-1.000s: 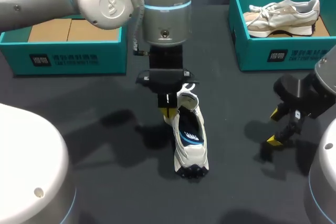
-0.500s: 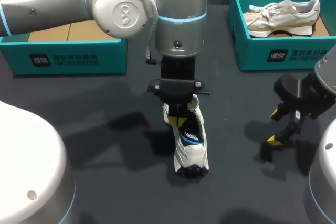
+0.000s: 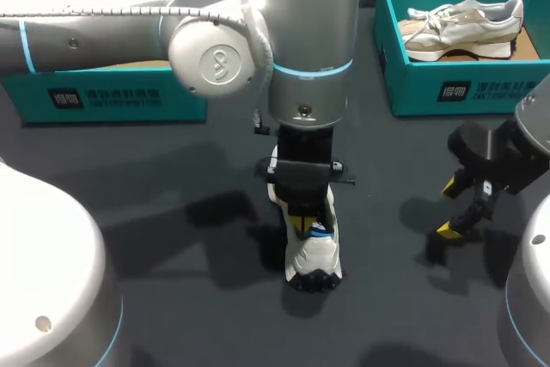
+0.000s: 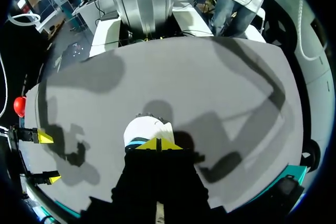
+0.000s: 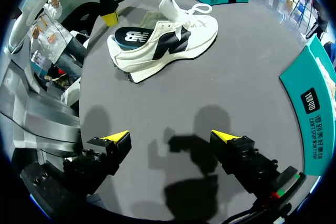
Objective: Take the shoe out of the shoebox, open the shoe tongue, remove and reinsert the insole, then place the shoe into the shoebox
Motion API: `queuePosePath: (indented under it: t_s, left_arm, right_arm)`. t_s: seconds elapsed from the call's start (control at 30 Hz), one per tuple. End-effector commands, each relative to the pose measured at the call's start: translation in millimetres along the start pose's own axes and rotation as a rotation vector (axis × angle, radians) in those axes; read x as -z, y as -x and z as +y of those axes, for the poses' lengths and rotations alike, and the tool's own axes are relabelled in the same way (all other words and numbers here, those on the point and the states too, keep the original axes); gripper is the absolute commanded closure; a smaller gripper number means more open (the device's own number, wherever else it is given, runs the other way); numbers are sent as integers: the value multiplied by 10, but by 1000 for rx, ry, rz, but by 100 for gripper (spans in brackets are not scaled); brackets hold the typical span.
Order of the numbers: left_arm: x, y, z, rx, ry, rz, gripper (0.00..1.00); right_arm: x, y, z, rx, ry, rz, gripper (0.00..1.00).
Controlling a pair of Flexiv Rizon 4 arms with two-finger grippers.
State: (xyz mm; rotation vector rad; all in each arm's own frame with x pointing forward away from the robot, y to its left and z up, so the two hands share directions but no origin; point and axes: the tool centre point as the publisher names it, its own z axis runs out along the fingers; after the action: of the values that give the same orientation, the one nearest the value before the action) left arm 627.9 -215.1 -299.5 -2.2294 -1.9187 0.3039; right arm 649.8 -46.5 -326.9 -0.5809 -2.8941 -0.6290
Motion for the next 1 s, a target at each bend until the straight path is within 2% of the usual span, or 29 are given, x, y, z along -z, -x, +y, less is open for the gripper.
queuePosePath:
  t_s: [0.03, 0.4, 0.63, 0.8, 1.0]
  left_arm:
    - [-123, 24, 41, 8, 1, -10, 100]
    - [-354, 26, 158, 37, -10, -20, 100]
    - [-243, -9, 156, 38, 6, -53, 100]
    - [-191, 92, 145, 31, 25, -68, 100]
    - [-387, 253, 212, 42, -9, -65, 100]
  right_arm:
    - [2, -17, -7, 0, 0, -3, 0]
    - [2, -17, -7, 0, 0, -3, 0]
    - [2, -17, -7, 0, 0, -3, 0]
    - [2, -17, -7, 0, 0, -3, 0]
    - [2, -17, -7, 0, 0, -3, 0]
